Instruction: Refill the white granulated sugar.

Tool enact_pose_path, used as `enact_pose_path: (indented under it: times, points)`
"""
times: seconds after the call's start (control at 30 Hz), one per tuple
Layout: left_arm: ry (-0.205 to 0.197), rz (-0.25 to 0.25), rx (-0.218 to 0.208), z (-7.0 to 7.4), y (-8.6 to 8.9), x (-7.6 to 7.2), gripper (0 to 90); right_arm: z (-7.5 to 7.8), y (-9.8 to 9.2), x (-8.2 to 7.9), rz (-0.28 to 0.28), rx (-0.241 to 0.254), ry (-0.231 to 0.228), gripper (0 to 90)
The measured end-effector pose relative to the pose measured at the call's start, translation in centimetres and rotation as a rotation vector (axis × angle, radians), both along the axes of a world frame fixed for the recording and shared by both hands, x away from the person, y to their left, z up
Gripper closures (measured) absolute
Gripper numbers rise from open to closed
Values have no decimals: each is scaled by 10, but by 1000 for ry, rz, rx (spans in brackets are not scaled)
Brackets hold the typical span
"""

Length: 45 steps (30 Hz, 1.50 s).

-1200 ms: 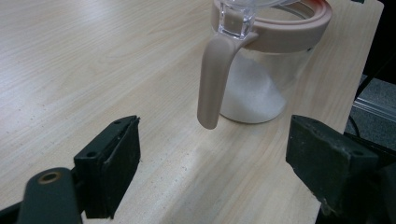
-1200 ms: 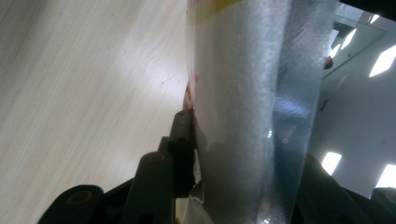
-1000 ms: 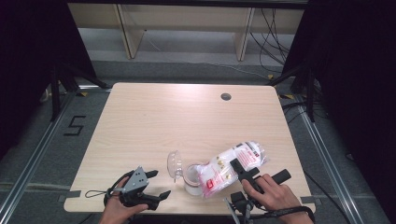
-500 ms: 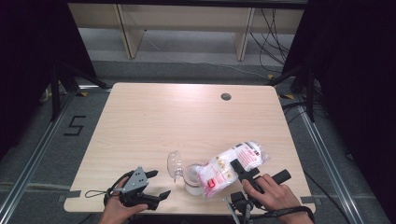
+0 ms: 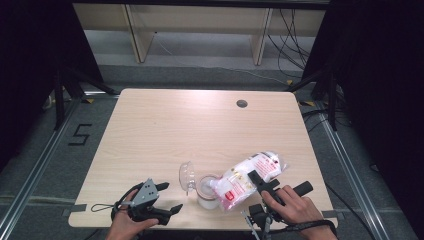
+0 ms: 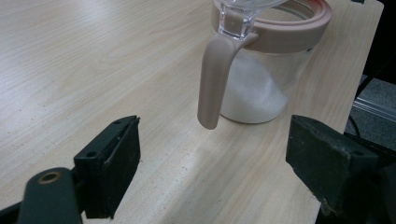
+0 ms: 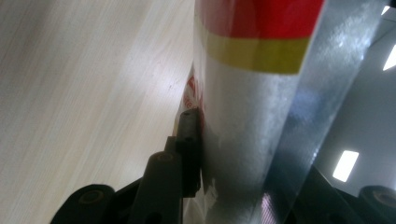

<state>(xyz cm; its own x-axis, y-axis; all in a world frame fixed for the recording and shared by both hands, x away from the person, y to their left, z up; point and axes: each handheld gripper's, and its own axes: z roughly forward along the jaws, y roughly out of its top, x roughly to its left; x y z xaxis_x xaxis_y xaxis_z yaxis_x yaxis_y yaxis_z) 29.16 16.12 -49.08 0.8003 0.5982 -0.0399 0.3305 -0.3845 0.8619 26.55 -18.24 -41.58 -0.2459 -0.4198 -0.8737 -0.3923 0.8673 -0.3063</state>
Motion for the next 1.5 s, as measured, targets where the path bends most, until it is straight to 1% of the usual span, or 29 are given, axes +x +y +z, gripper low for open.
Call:
enact_pose_path:
  times: [0.13,0.27,0.3,0.33,0.4,0.43,0.5,0.57,0.6,0.63,0.67,0.73,0.77,0.8,0.9,0.93,1.0,1.03,1.07,1.13,1.17,1.2,1.23,1.27,1.3,1.4,1.43,1.47,1.5]
  points:
    - [7,3,-19,0,-1,-1,175,1,1,1,16,7,9,731]
    - [6,4,-14,0,-1,-1,175,-2,-2,4,-29,48,62,735]
    - [5,4,-13,0,-1,-1,175,-2,-1,7,3,27,50,736]
    - [-3,-1,-9,0,-1,0,175,-2,-3,6,-24,29,58,738]
    - [-14,-14,1,0,0,1,175,-3,-5,7,-31,49,65,741]
    - [-9,-10,-10,0,0,1,175,-3,-6,9,-7,56,57,743]
    - [-11,-10,-10,0,-1,1,175,-2,-7,8,-41,68,72,746]
    - [7,7,-21,-1,-2,-1,175,0,-5,10,-12,52,70,747]
    - [6,2,-23,-1,-2,0,175,-1,-5,13,-63,115,104,749]
    - [6,2,-23,-1,-2,0,175,-1,-5,13,-63,115,104,749]
    - [5,1,-30,-1,-2,-1,175,-6,-7,16,-93,149,117,752]
    - [-10,-9,-10,0,-1,1,175,-5,-10,18,-78,142,141,754]
    - [-10,-9,-10,0,-1,1,175,-5,-10,18,-78,142,141,754]
    - [-6,-6,-25,-1,-2,1,175,-7,-14,18,-99,185,167,754]
    - [8,4,-26,-1,-2,-1,175,-5,-14,21,-77,174,169,756]
    - [0,1,-24,0,-2,-1,175,-3,-15,25,-28,157,162,757]
    - [-11,-11,-13,0,-1,1,175,-7,-19,22,-88,246,201,757]
    - [-9,-8,-17,0,-1,1,175,-4,-19,25,-63,217,202,758]
    - [7,6,-27,-1,-2,-1,175,-8,-22,22,-119,294,234,758]
    - [2,0,-31,0,-1,0,175,-4,-22,27,-60,261,220,759]
    - [2,0,-31,0,-1,0,175,-7,-25,25,-107,337,243,759]
    - [3,1,-30,0,-1,0,175,-5,-25,28,-74,307,245,759]
    - [3,1,-30,0,-1,0,175,-5,-25,28,-74,307,245,759]
    - [7,4,-35,-1,-1,0,175,0,-25,29,-44,274,221,760]
    - [4,4,-42,-1,-2,0,175,-5,-28,26,-104,342,256,761]
    - [2,-3,-25,0,0,0,175,-4,-29,27,-93,335,255,762]
    - [-3,-3,-6,0,1,1,175,-5,-30,27,-104,361,262,762]
    - [4,3,-35,0,-1,0,175,-4,-30,29,-86,345,267,762]
    - [4,3,-35,0,-1,0,175,-4,-30,29,-86,345,267,762]
